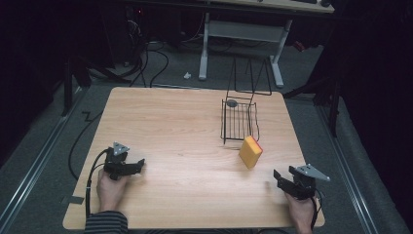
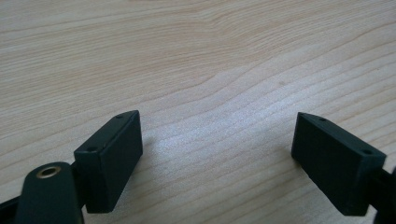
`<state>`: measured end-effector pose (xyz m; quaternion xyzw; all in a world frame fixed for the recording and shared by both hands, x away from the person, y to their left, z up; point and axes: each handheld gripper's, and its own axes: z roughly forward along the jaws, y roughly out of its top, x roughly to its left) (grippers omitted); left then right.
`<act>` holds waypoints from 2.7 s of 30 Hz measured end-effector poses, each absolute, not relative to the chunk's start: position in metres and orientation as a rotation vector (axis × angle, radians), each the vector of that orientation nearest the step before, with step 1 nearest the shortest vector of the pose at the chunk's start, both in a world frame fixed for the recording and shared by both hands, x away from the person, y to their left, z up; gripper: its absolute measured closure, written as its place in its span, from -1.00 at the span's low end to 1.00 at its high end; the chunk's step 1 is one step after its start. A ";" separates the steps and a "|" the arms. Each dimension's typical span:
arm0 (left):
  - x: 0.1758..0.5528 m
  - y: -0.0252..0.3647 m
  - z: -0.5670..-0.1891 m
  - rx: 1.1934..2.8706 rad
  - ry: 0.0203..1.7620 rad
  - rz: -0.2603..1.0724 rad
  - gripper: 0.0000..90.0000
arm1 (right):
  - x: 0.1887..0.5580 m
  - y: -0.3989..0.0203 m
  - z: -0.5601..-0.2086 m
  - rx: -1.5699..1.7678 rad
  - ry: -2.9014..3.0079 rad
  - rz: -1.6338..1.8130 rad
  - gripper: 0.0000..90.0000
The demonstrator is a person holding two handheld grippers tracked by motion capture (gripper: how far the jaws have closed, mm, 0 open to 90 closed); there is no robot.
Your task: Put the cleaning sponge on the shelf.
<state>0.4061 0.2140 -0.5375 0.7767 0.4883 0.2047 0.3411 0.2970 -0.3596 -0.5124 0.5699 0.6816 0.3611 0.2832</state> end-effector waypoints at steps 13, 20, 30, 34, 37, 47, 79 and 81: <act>0.406 0.214 -0.538 2.021 1.270 0.532 -0.62 | 0.296 -0.327 -0.499 1.412 1.896 1.046 -0.29; 0.406 0.214 -0.538 2.020 1.270 0.532 -0.62 | 0.305 -0.316 -0.497 1.383 1.924 1.068 -0.29; 0.406 0.214 -0.538 2.021 1.270 0.532 -0.62 | 0.323 -0.301 -0.492 1.367 1.940 1.074 -0.30; 0.406 0.214 -0.538 2.019 1.271 0.532 -0.62 | 0.333 -0.297 -0.494 1.371 1.949 1.076 -0.30; 0.406 0.214 -0.538 2.019 1.271 0.532 -0.62 | 0.338 -0.296 -0.496 1.388 1.943 1.085 -0.29; 0.406 0.214 -0.538 2.019 1.271 0.532 -0.62 | 0.348 -0.296 -0.504 1.427 1.945 1.094 -0.19; 0.406 0.214 -0.538 2.021 1.271 0.534 -0.62 | 0.344 -0.297 -0.500 1.342 1.975 1.150 0.37; 0.406 0.214 -0.538 2.021 1.271 0.534 -0.62 | 0.339 -0.300 -0.496 1.347 1.970 1.157 0.38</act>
